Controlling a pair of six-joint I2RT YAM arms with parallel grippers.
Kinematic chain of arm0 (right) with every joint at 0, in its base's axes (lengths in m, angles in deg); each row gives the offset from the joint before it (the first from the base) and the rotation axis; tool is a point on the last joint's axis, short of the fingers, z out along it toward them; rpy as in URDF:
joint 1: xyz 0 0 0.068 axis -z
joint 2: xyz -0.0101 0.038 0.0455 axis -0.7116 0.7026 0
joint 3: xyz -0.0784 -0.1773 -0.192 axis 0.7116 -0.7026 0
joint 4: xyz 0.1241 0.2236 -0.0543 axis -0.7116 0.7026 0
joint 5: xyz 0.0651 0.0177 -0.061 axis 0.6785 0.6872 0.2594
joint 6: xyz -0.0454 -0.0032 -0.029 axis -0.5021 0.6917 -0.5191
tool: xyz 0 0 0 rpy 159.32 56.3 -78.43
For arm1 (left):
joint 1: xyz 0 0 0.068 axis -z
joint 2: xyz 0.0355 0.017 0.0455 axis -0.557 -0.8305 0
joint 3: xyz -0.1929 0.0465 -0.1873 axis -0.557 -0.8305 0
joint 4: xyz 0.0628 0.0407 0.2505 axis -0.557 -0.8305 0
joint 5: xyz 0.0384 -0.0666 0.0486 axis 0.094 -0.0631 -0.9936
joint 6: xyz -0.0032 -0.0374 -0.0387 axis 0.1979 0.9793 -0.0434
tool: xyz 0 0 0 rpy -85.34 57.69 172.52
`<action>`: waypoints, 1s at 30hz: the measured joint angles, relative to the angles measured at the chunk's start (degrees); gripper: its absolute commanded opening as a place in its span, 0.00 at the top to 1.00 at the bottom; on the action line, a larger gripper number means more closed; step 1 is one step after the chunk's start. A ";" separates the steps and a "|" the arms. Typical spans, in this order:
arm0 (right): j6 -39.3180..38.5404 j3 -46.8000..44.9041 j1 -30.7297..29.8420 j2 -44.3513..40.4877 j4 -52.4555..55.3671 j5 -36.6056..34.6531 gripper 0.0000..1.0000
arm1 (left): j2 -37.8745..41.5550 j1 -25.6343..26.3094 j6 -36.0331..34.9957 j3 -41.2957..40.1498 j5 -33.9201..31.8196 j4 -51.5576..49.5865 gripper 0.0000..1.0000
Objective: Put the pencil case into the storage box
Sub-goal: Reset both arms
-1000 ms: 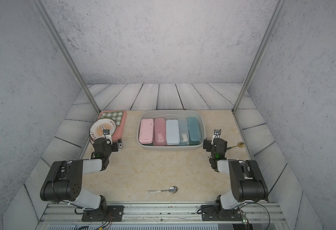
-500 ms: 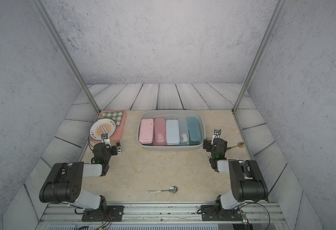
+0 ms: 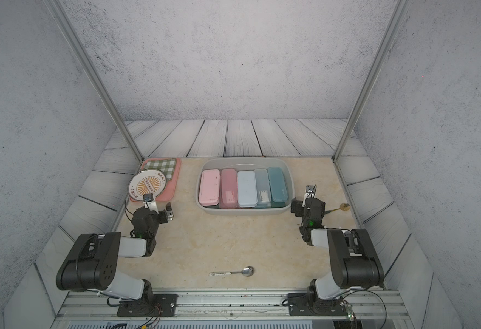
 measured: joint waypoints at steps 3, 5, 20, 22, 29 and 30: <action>0.00 0.00 0.00 0.00 0.00 0.00 0.01 | 0.00 0.00 0.00 0.00 0.00 0.02 0.00; 0.00 0.00 0.00 0.00 0.00 0.00 0.01 | 0.00 0.00 0.00 0.09 0.00 -0.09 0.00; 0.00 0.00 0.00 0.00 0.00 0.00 0.01 | 0.00 0.00 0.00 2.38 0.09 -4.02 0.00; 0.02 0.00 0.00 0.00 0.00 0.00 0.01 | 0.00 0.00 0.00 2.64 0.07 -4.61 0.00; 0.00 0.00 0.00 0.00 0.00 0.00 0.01 | 0.00 0.00 0.00 3.50 0.07 -5.49 0.00; 0.00 0.00 0.00 0.00 0.00 0.00 0.01 | 0.00 0.00 0.00 3.50 0.07 -5.64 0.00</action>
